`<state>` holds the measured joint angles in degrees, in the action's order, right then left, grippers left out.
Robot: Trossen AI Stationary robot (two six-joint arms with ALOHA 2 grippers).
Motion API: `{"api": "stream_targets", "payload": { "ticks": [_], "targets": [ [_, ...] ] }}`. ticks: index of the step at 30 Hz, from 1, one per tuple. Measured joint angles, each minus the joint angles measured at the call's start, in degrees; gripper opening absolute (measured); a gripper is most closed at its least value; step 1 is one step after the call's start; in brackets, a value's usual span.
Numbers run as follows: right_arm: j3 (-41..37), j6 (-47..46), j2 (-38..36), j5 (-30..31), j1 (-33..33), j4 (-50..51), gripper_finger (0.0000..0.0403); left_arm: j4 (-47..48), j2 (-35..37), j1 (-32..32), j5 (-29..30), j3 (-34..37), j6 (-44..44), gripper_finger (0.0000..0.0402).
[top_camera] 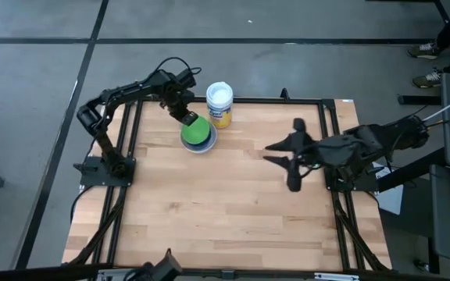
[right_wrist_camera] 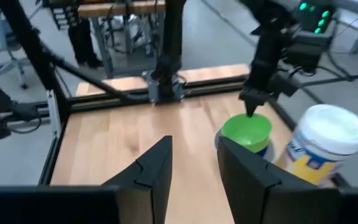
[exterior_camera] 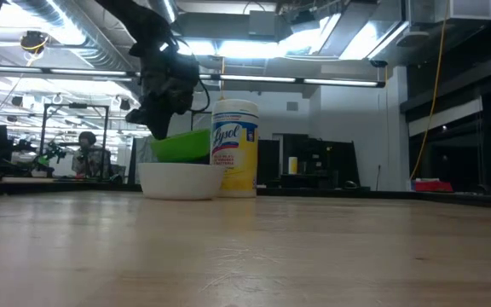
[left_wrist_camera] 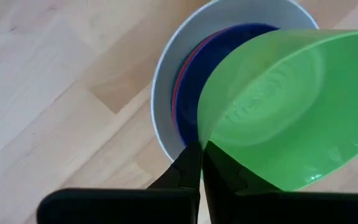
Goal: Nest bowls inside each other
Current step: Stack the green bowl on top of the dark blue bowl
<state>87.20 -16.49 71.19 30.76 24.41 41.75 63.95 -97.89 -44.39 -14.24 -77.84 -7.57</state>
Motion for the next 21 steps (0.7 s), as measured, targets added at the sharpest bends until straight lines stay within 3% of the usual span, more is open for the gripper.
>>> {"api": "stream_targets", "payload": {
  "ticks": [12,21],
  "targets": [
    [0.0,0.6,-5.1,3.1,0.3,3.3,0.0127,-1.5,-0.1,-1.1,1.6,0.9,-0.4,0.0002],
    [0.0,1.5,-5.7,3.5,0.3,4.8,0.0129,-3.2,-4.1,0.9,2.6,1.0,0.4,0.0006]
  ]
}}
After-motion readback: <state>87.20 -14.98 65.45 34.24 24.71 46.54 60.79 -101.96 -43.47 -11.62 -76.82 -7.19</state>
